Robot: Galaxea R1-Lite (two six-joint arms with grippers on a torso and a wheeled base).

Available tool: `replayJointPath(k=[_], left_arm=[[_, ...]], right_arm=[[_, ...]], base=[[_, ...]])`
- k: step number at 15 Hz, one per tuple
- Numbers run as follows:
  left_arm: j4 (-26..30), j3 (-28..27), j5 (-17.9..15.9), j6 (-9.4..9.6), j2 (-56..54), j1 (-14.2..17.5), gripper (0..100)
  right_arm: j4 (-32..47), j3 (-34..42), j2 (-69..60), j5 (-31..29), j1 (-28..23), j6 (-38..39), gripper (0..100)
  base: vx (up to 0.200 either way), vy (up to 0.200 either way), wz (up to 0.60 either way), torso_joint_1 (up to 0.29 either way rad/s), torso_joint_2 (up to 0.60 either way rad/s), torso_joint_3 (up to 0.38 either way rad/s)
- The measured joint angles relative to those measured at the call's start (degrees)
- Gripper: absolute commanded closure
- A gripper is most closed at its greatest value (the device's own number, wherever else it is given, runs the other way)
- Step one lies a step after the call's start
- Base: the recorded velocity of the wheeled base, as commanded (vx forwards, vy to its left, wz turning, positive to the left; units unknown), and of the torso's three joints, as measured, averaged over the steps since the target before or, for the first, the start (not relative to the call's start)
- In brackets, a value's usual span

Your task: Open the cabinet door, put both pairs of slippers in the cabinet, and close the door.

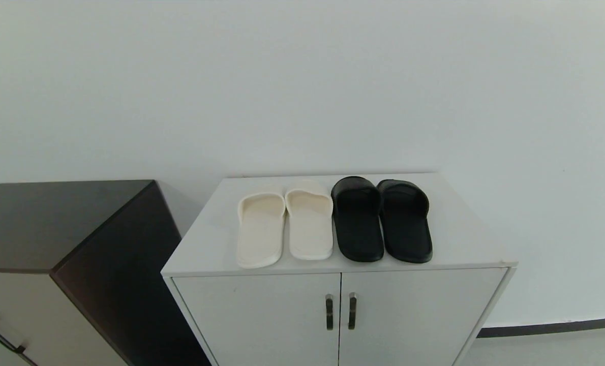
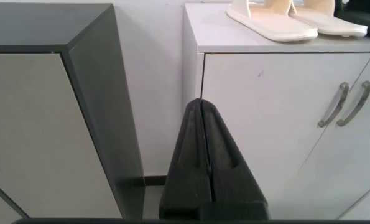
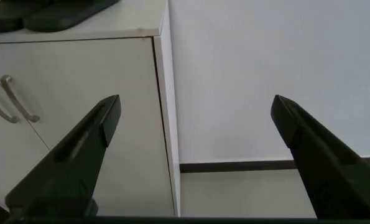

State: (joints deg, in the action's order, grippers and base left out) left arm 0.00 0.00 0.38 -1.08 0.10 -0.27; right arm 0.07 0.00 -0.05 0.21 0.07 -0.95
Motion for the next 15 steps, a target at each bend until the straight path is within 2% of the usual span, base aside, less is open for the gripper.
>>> replayJointPath(k=[2, 5, 7, 9, 11, 12, 15], left_arm=[[0.0, 0.0, 0.0, 0.11, 0.0, 0.0, 100], [0.0, 0.0, 0.0, 0.22, 0.0, 0.0, 100], [0.0, 0.0, 0.0, 0.49, 0.0, 0.0, 100], [0.0, 0.0, 0.0, 0.88, 0.0, 0.0, 100], [0.0, 0.0, 0.0, 0.98, 0.0, 0.0, 100], [0.0, 0.0, -0.1, 1.01, 0.0, 0.0, 100], [0.0, 0.0, -0.1, 1.16, 0.0, 0.0, 100]], right_arm=[[-0.5, -0.3, 0.0, 0.3, 0.0, -0.4, 0], [-1.7, -8.3, 4.5, 4.9, 0.5, 5.6, 0], [-3.2, -12.2, 13.5, 9.2, 0.8, 7.4, 0], [-7.8, -14.5, 25.0, 11.6, 2.1, 7.5, 0], [-14.7, -16.4, 37.1, 10.9, 5.8, 7.6, 0], [-17.8, -17.7, 43.0, 8.8, 9.0, 7.8, 0], [-21.8, -23.7, 55.7, -1.9, 22.5, 10.9, 0]], base=[[0.000, 0.000, 0.00, 0.000, 0.00, 0.000], [0.000, 0.000, 0.00, 0.000, 0.00, 0.000], [0.000, 0.000, 0.00, 0.000, 0.00, 0.000], [0.000, 0.000, 0.00, 0.000, 0.00, 0.000], [0.000, 0.000, 0.00, 0.000, 0.00, 0.000], [0.000, 0.000, 0.00, 0.000, 0.00, 0.000], [0.000, 0.000, 0.00, 0.000, 0.00, 0.000]])
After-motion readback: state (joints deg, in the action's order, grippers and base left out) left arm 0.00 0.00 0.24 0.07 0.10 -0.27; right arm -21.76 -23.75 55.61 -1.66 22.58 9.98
